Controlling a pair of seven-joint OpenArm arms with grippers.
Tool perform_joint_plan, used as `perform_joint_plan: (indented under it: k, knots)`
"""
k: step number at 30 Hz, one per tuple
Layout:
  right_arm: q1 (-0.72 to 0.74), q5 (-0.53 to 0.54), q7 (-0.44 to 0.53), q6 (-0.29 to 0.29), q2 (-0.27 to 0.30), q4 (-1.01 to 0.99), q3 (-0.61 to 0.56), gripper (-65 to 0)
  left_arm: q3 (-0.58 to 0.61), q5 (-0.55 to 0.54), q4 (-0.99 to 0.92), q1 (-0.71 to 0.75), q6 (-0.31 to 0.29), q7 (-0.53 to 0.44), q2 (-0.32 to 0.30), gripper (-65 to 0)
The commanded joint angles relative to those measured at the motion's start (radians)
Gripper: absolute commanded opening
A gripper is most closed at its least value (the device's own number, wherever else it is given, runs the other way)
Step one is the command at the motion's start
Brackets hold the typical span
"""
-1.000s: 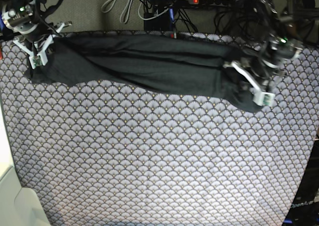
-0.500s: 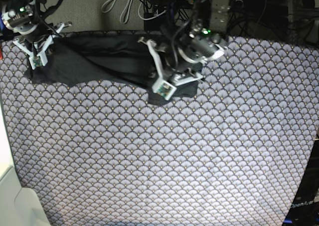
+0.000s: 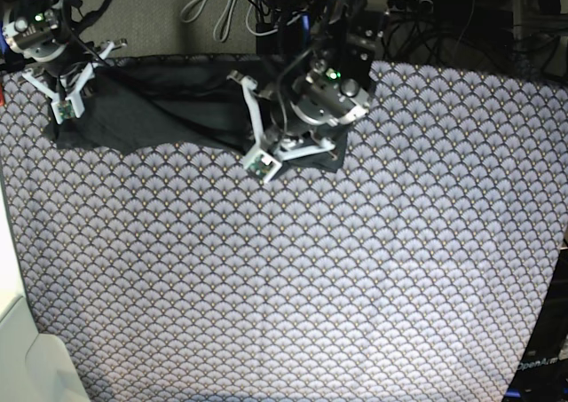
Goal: Fold the T-shirt properly
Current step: 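Grasp the strip end with the left gripper and fold it toward the middle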
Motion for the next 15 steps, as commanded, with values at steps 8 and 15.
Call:
perform_joint_plan:
  k: [8,15]
  knots:
    - [0.0,0.008,0.012,-0.004,0.023,0.015,0.004,-65.0,0.106,-0.014,-0.031,-0.007,0.0,-0.057,0.01,-64.5]
    - [0.0,0.008,0.009,-0.004,0.034,0.015,0.004,-65.0,0.108,-0.007,-0.038,-0.007,0.018,-0.057,0.01,-64.5]
